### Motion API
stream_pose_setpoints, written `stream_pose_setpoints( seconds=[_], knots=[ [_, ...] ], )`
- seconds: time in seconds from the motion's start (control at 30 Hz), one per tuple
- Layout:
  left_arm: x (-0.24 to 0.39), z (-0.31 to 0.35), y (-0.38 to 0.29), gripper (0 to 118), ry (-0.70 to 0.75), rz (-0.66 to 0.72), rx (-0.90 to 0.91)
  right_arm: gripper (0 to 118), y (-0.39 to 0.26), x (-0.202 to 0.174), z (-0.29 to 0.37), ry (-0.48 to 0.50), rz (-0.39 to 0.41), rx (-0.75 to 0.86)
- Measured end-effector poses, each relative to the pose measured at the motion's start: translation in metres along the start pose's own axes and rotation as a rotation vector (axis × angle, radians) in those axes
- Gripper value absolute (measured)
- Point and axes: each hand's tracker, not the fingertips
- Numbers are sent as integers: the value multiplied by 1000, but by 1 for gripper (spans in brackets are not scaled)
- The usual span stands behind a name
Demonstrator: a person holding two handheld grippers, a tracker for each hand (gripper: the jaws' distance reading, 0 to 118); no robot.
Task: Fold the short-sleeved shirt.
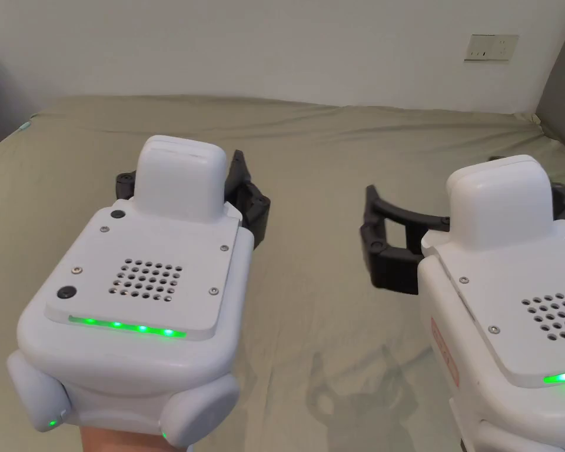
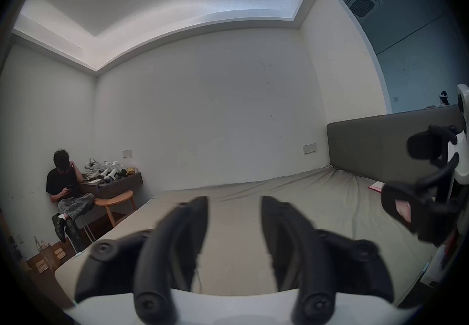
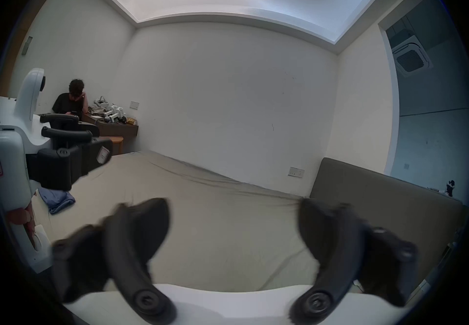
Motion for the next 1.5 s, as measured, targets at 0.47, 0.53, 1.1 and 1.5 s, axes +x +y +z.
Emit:
stream_pose_setpoints(
  seconds=[0.47,0.53,1.1,1.5],
  knots=[
    [2,0,-3,118,-9,-7,4,112,11,14,-12,-55,-271,-141],
    [0,1,1,118,-10,-5,7,112,16,16,-13,-100,-263,-175],
    [-4,2,6,118,-19,-12,13,112,38,13,-8,-44,-174,-282],
    [-4,2,5,118,-13,-20,5,112,42,25,-4,25,-275,-308]
  ],
)
